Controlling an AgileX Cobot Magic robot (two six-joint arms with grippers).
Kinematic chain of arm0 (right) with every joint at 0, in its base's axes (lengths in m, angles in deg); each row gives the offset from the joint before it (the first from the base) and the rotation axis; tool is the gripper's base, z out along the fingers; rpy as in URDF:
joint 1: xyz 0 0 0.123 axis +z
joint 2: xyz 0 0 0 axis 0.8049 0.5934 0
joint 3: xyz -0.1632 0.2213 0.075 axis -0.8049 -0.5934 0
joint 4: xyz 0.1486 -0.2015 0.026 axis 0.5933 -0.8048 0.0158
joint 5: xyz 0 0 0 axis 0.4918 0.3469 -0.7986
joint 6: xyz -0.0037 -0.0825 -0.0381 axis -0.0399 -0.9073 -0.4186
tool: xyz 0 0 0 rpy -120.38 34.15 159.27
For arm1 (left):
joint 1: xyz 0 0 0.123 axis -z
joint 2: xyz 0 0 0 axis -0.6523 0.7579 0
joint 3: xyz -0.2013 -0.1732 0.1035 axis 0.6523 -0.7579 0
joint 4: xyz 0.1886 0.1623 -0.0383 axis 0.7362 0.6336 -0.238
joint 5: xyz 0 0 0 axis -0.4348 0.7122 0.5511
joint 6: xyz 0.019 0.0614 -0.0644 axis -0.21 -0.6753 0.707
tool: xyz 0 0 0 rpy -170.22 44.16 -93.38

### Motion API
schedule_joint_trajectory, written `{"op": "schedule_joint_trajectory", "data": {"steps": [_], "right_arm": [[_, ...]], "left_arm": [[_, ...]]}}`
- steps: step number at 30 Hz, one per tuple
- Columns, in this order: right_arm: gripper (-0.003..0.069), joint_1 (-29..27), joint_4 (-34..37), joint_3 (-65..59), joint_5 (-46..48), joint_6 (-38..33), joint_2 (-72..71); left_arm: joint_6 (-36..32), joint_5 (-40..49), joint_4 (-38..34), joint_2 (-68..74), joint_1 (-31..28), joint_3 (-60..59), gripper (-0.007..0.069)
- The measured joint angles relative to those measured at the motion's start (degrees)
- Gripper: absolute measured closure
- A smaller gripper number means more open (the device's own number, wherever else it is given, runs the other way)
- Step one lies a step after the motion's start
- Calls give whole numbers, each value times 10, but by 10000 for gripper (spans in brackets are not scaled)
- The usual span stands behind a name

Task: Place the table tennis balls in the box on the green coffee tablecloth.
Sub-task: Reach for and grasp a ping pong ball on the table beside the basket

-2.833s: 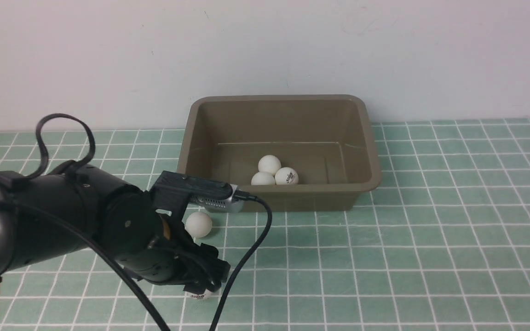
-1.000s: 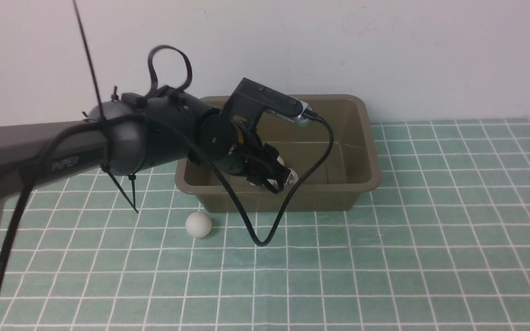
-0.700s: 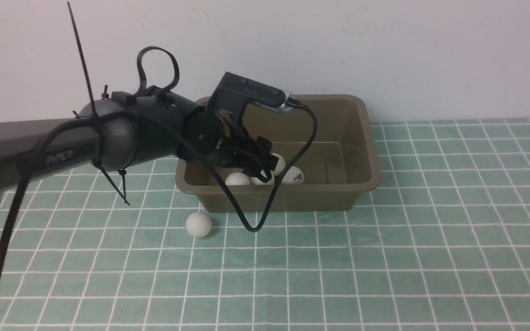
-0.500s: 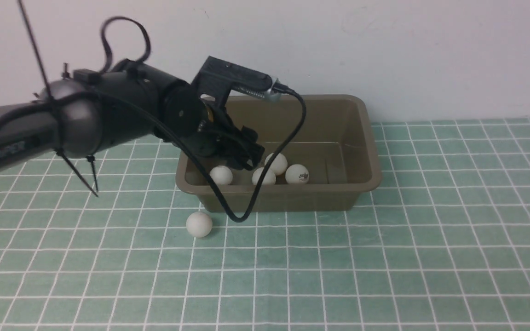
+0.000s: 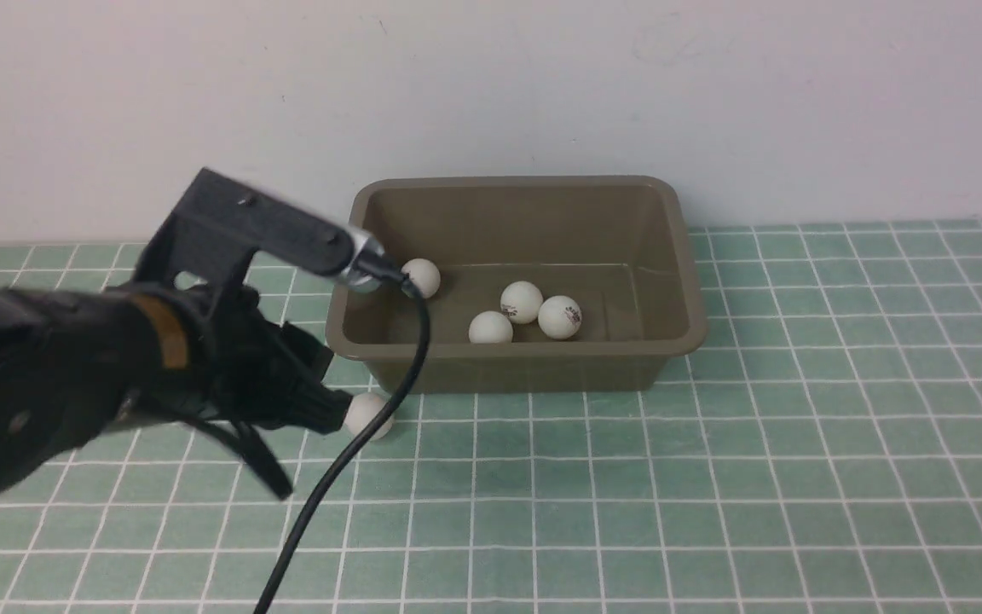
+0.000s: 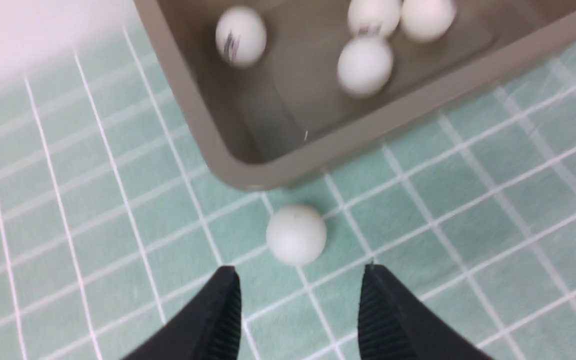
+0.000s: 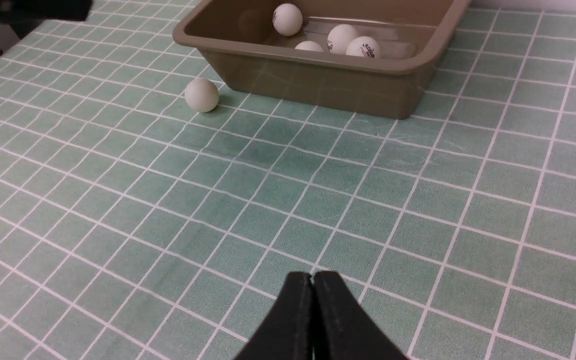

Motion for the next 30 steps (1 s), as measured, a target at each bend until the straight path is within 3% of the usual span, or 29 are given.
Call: {"op": "schedule_joint_trajectory", "data": {"steps": [5,11,14,19,22,26,30], "right_arm": [[676,0,0,0,1,1,0],[676,0,0,0,2,1,0],[676,0,0,0,4,1,0],[676,0,0,0,12,1,0],[676,0,0,0,13,1,0],[676,0,0,0,14,1,0],[676,0,0,0,14,1,0]], "left_arm": [[0,-132,1,-64,0,-111,335],[-4,-304,4,-39,0,-234,333],[-17,-370,6,-5,0,-253,294],[-78,-436,2,75,0,-256,165],[-111,-473,-44,130,0,-256,99],[-134,-582,-208,224,0,-256,44],[-115,-623,-237,264,0,-255,40]]}}
